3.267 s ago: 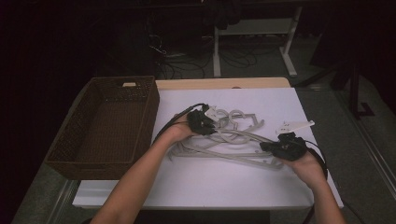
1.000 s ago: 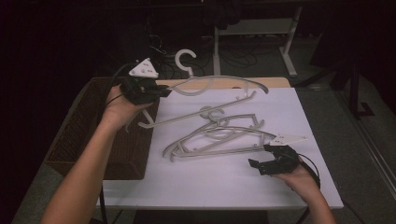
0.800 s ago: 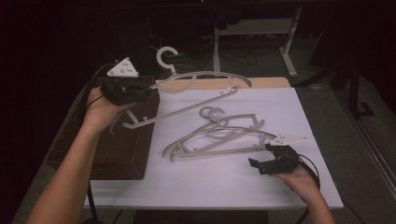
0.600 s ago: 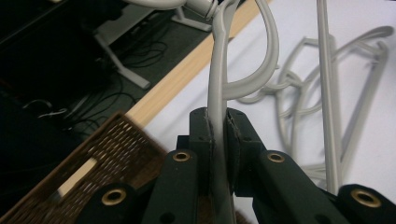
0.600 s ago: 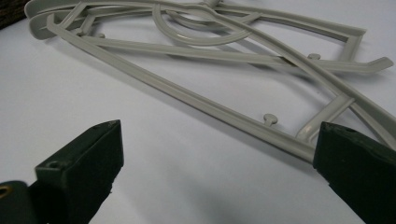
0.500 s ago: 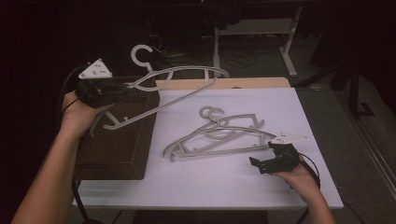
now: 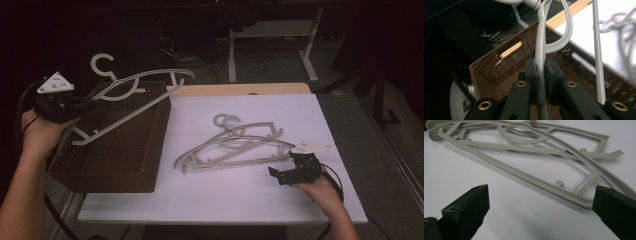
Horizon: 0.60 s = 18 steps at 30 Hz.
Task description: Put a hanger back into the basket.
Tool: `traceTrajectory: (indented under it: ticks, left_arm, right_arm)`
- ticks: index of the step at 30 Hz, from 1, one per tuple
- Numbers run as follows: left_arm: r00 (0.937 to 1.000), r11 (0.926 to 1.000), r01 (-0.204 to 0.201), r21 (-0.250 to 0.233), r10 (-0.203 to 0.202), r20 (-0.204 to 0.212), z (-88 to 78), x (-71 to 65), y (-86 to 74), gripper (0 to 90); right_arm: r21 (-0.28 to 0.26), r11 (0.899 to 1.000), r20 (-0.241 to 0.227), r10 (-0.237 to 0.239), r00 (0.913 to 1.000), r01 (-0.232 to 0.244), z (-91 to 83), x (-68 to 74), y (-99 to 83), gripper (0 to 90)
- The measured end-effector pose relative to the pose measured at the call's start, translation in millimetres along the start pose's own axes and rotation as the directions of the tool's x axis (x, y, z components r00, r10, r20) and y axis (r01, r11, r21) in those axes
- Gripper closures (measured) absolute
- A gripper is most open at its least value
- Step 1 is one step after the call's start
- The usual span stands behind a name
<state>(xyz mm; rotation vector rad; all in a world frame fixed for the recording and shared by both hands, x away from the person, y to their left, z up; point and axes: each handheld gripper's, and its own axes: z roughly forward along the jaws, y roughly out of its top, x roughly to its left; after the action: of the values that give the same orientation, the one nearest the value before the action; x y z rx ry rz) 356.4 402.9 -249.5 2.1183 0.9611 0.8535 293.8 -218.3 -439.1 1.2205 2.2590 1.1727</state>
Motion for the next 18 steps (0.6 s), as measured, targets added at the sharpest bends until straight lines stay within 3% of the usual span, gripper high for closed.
traceTrajectory:
  ticks: [9,18]
  left_arm:
    - [0.9950,0.9955,0.043,0.084,-0.035,-0.094,-5.4,27.6,-33.2,82.0]
    - [0.9888,0.9865,0.069,0.148,-0.048,-0.141,0.9,38.2,-54.5,82.0]
  right_arm:
    - [0.002,1.000,0.007,0.002,1.0000,-0.002,0.3,-1.2,-0.6,0.9]
    - [0.004,1.000,0.010,-0.002,0.9999,0.002,0.6,-1.3,-0.6,0.9]
